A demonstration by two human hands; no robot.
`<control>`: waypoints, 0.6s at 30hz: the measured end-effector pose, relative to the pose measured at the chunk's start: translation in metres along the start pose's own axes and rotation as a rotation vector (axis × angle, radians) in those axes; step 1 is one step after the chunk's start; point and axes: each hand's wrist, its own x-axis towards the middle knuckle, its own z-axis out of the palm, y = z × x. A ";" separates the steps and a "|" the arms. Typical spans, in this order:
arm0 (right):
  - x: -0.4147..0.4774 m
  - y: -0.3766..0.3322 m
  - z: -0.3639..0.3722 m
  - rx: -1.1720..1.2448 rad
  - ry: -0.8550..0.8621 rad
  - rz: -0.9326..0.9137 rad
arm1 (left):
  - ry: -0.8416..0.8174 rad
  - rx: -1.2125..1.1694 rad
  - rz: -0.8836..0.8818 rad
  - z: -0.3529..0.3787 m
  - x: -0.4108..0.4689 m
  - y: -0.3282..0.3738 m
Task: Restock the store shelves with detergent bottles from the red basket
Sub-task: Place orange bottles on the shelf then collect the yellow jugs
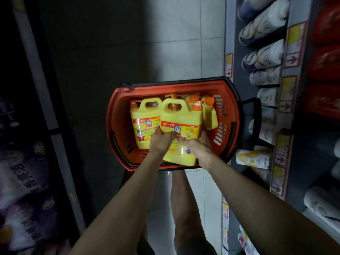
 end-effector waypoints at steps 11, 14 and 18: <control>-0.150 -0.073 -0.043 0.138 -0.193 -0.096 | 0.068 -0.151 0.119 -0.050 -0.144 0.025; -0.193 -0.097 -0.047 0.176 -0.245 -0.118 | -0.048 -0.290 0.117 -0.083 -0.177 0.046; -0.252 -0.132 -0.049 0.207 -0.300 -0.205 | -0.238 -0.275 0.227 -0.125 -0.238 0.088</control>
